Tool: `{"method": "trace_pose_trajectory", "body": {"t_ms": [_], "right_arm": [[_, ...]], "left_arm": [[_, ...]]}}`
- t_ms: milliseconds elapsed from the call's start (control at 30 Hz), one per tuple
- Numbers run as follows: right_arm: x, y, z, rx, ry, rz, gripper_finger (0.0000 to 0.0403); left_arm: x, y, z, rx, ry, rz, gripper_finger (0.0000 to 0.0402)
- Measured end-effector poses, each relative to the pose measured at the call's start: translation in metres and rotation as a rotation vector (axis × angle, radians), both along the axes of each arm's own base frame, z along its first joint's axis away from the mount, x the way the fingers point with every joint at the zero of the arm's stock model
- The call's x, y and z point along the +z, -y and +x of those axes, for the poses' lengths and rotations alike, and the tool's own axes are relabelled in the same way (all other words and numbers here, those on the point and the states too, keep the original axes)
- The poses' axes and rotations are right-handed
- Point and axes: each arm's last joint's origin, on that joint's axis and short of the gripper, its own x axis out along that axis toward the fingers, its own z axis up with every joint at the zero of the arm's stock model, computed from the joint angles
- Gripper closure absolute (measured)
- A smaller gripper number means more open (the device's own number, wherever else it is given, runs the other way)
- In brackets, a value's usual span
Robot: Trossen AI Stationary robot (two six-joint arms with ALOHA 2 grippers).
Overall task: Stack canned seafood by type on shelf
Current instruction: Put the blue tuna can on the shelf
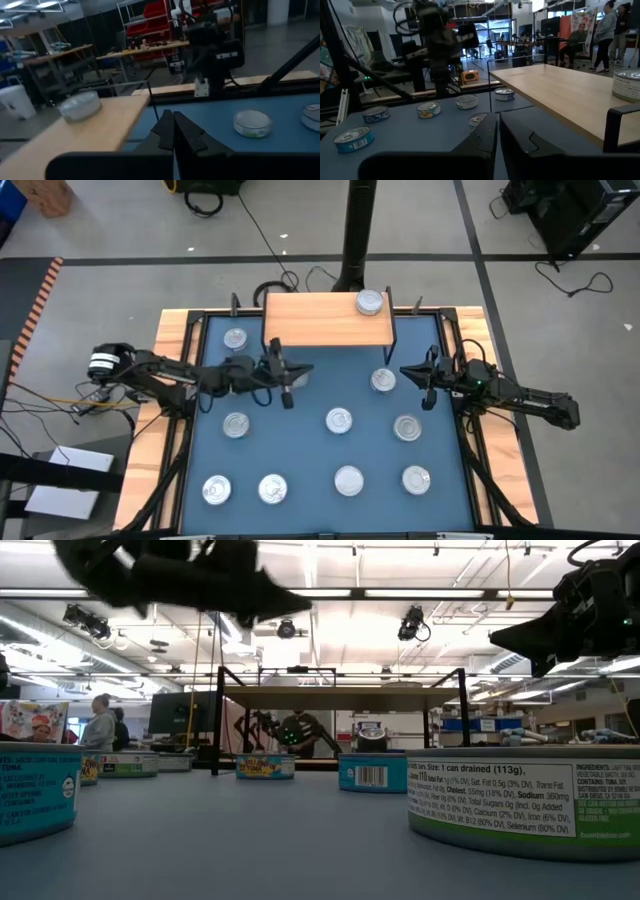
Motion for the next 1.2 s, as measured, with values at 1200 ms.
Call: {"method": "trace_pose_trajectory", "body": {"t_ms": [1200], "right_arm": [[0.011, -0.001, -0.001, 0.016, 0.114, -0.030, 0.0370]], "left_arm": [[-0.059, 0.004, -0.043, -0.137, -0.061, -0.062, 0.0400]]}}
